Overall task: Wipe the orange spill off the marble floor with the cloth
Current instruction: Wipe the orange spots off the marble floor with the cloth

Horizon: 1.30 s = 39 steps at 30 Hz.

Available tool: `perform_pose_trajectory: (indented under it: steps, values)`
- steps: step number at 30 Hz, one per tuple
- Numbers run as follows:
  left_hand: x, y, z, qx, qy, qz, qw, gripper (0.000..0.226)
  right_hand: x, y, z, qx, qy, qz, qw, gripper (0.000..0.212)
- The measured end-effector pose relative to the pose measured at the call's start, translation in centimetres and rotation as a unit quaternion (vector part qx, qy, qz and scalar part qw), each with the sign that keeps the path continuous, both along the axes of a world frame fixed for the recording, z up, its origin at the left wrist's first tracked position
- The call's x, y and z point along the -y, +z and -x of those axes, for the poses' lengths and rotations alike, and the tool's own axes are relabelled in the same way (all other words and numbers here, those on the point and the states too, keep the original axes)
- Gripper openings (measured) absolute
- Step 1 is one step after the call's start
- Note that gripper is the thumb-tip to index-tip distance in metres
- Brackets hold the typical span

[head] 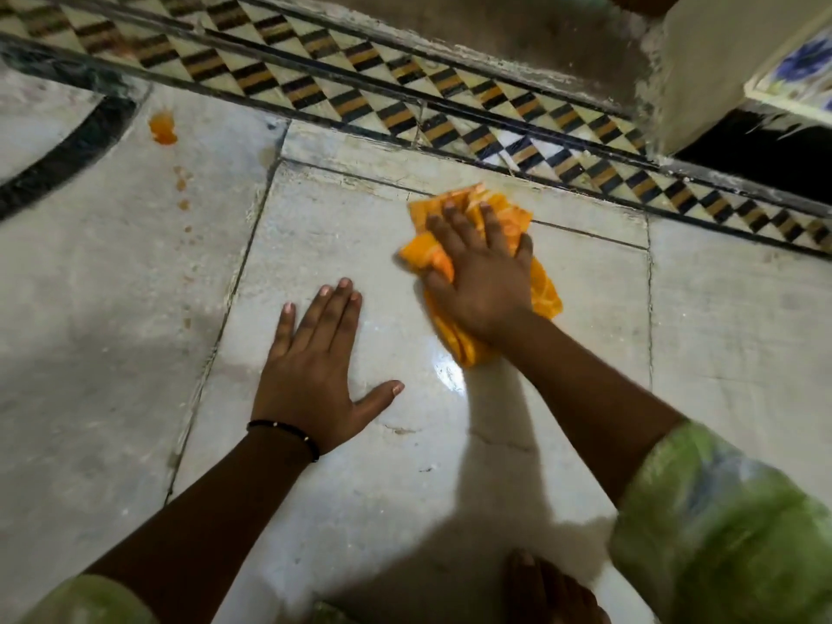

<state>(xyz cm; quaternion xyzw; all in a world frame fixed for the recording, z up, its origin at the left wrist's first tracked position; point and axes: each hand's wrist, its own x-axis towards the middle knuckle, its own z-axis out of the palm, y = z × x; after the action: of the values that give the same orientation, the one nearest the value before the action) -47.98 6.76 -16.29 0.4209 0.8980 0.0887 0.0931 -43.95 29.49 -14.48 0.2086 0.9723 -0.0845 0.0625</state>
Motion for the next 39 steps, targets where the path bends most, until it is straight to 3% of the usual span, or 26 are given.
perform_pose_trajectory:
  steps: [3, 5, 8, 12, 14, 16, 18, 20, 22, 24, 26, 27, 29, 32, 34, 36, 39]
  values:
    - [0.1, 0.1, 0.0, 0.01, -0.001, -0.008, 1.0, 0.097, 0.0, 0.0, -5.4, 0.002, 0.14, -0.02, 0.99, 0.072]
    - [0.0, 0.0, 0.1, 0.01, -0.004, -0.015, 1.0, 0.097, -2.6, 0.3, -7.2, 0.009, 0.165, -0.03, 0.986, 0.072]
    - [0.0, -0.1, 0.2, 0.006, -0.003, -0.027, 1.0, 0.097, -4.4, 0.3, -4.9, -0.001, 0.036, -0.024, 0.999, 0.073]
    - [0.0, -0.2, 0.1, 0.009, -0.005, -0.034, 0.999, 0.095, -0.3, -0.1, 1.7, -0.007, -0.144, -0.004, 0.99, 0.069]
    - [0.5, -0.1, 0.3, 0.029, -0.006, -0.067, 0.997, 0.088, 2.5, -0.1, 1.7, -0.006, -0.064, 0.0, 0.998, 0.068]
    - [2.1, 0.4, 1.2, 0.042, 0.004, -0.102, 0.994, 0.082, 4.1, 0.0, -1.3, -0.001, 0.1, -0.023, 0.995, 0.07]
    - [5.0, 1.1, 2.5, 0.013, 0.043, -0.088, 0.995, 0.084, 3.1, 0.0, -4.9, -0.002, 0.253, -0.04, 0.967, 0.072]
    - [9.4, 1.6, 3.2, -0.015, 0.122, -0.054, 0.991, 0.091, 1.2, 0.1, -6.2, -0.009, 0.339, -0.046, 0.939, 0.074]
    - [13.2, 1.8, 3.3, -0.013, 0.204, -0.025, 0.978, 0.098, 0.9, 0.3, -4.8, -0.003, 0.286, -0.045, 0.957, 0.076]
    - [15.4, 1.6, 3.3, -0.002, 0.257, -0.002, 0.966, 0.103, 3.3, 0.2, -1.6, -0.008, 0.115, -0.024, 0.993, 0.076]
    - [16.6, 1.1, 3.5, 0.0, 0.283, 0.011, 0.959, 0.102, 7.4, 0.0, 2.3, -0.001, -0.007, -0.004, 1.0, 0.076]
    - [16.9, 0.9, 3.6, -0.003, 0.288, 0.017, 0.957, 0.101, 9.7, 0.0, 3.9, 0.0, -0.002, -0.003, 1.0, 0.076]
    - [17.3, 0.3, 3.6, -0.014, 0.295, 0.026, 0.955, 0.098, 14.4, 0.1, 5.5, 0.0, 0.118, -0.008, 0.993, 0.075]
    - [17.6, -0.3, 3.4, -0.018, 0.299, 0.03, 0.954, 0.095, 17.8, -0.3, 3.9, -0.013, 0.319, -0.002, 0.948, 0.074]
    - [17.5, -0.3, 3.5, -0.012, 0.298, 0.034, 0.954, 0.095, 16.1, -0.2, 2.5, -0.023, 0.394, -0.005, 0.919, 0.074]
    - [17.6, -0.3, 3.7, -0.014, 0.299, 0.03, 0.954, 0.095, 13.5, 0.2, 2.5, -0.012, 0.399, -0.012, 0.917, 0.075]
    - [17.5, -0.3, 3.8, -0.009, 0.301, 0.028, 0.953, 0.095, 12.6, 1.0, 6.0, 0.04, 0.289, 0.01, 0.956, 0.083]
